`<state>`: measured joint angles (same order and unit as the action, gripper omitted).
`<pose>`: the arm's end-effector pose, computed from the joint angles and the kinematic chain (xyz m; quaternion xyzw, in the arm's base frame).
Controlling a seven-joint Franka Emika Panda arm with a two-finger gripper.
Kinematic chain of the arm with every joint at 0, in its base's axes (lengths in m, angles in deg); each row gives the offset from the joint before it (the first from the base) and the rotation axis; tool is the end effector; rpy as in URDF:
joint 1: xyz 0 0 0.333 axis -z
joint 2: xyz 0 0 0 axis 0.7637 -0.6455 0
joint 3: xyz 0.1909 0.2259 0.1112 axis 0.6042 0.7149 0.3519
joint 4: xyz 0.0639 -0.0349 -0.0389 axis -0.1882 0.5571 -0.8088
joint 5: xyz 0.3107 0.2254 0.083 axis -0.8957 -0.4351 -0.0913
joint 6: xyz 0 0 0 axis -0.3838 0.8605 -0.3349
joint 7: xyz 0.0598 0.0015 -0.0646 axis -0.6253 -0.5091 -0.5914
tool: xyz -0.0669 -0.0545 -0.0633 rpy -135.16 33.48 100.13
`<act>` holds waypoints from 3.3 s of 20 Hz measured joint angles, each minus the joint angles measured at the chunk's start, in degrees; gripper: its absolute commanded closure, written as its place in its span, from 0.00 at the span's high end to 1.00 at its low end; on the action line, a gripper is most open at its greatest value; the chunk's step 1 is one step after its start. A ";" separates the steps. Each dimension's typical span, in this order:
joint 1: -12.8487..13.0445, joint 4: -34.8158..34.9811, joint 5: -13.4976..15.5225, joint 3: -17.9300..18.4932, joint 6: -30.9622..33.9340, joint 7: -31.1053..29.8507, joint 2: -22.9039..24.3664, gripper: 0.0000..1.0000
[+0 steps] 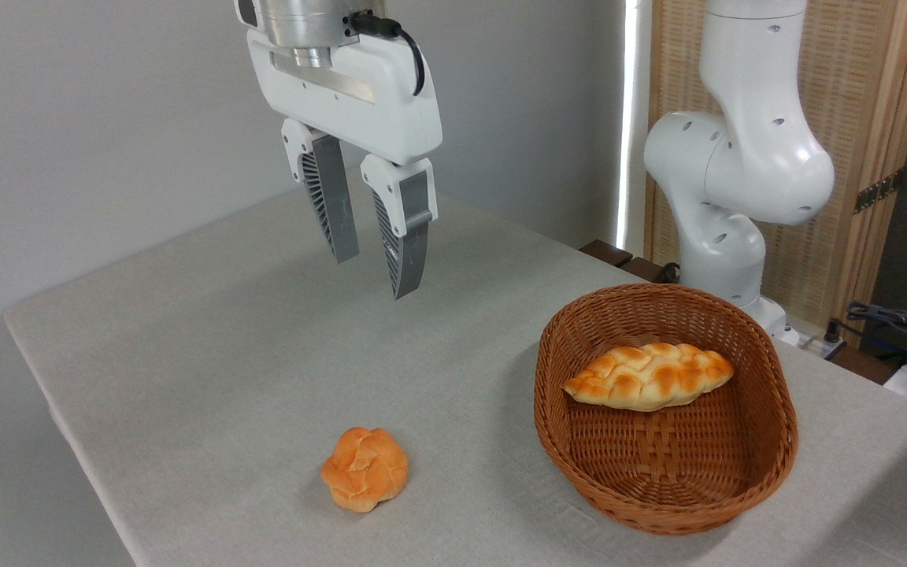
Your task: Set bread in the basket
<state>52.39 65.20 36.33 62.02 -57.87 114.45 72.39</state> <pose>0.5401 -0.0059 0.6299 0.9289 -0.3698 0.0151 0.0109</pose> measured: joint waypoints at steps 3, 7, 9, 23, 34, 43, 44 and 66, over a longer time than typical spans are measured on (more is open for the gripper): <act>0.00 0.00 0.00 0.22 0.00 0.00 0.01 1.00; 0.00 0.00 0.00 0.28 0.00 0.00 0.00 1.00; 0.00 0.00 0.00 0.29 0.00 0.00 0.00 1.00; -0.32 2.26 0.00 1.42 -1.19 0.49 1.10 1.00; -0.67 15.94 0.00 3.94 -15.92 0.48 2.16 1.00; -1.18 26.05 4.20 3.30 -34.44 0.49 -0.06 1.00; -1.08 26.07 4.41 3.07 -34.53 0.49 -0.61 1.00; -0.21 26.32 5.01 0.51 -40.84 0.82 -6.48 0.10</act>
<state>52.18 91.53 41.34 62.53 -98.71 115.27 65.91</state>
